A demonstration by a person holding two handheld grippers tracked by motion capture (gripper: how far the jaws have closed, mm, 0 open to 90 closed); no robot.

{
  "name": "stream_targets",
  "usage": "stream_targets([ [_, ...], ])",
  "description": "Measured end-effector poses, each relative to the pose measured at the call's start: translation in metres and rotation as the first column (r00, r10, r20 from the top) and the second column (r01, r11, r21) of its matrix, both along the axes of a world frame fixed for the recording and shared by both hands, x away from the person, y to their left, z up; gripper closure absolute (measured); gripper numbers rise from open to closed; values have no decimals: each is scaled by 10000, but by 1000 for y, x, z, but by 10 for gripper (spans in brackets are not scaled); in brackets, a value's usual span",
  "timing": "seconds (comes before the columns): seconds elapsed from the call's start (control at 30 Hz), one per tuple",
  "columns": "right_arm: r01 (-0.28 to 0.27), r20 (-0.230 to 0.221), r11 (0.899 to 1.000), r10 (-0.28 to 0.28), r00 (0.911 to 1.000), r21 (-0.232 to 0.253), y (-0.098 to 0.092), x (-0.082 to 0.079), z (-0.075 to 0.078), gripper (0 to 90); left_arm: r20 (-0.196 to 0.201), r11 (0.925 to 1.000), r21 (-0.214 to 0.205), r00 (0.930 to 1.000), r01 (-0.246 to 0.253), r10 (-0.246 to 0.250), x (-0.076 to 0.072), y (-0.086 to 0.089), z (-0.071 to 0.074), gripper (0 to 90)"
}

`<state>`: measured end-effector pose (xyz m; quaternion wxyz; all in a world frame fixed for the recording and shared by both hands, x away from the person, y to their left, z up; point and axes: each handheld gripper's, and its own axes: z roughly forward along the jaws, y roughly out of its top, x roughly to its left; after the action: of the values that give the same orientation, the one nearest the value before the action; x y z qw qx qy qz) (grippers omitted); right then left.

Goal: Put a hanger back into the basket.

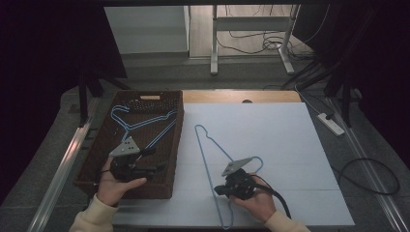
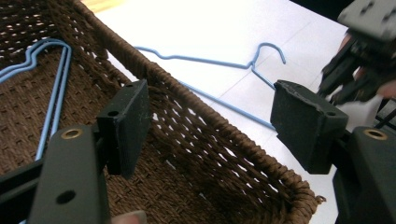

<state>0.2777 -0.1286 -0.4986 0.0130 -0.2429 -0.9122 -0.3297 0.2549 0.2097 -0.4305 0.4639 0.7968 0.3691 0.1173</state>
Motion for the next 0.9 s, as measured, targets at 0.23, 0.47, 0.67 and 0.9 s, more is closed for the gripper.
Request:
stream_targets([
  [0.23,-368,-77,9968,363,9993,-707,24,-10,-10,900,-47,10000,31,10000,86,-85,0,-3,-2,288],
  [0.47,-87,-147,9924,70,9999,-1230,24,-13,-14,900,-15,10000,22,10000,82,-82,-1,-3,-1,288],
  [0.67,421,434,9808,-344,9985,-1902,12,-12,-9,900,-59,9999,69,10000,76,-76,0,-4,-3,288],
  [0.9,626,271,9914,-599,9978,-1150,-1,-15,0,900,-41,9999,91,10000,72,-72,0,-5,-2,288],
])
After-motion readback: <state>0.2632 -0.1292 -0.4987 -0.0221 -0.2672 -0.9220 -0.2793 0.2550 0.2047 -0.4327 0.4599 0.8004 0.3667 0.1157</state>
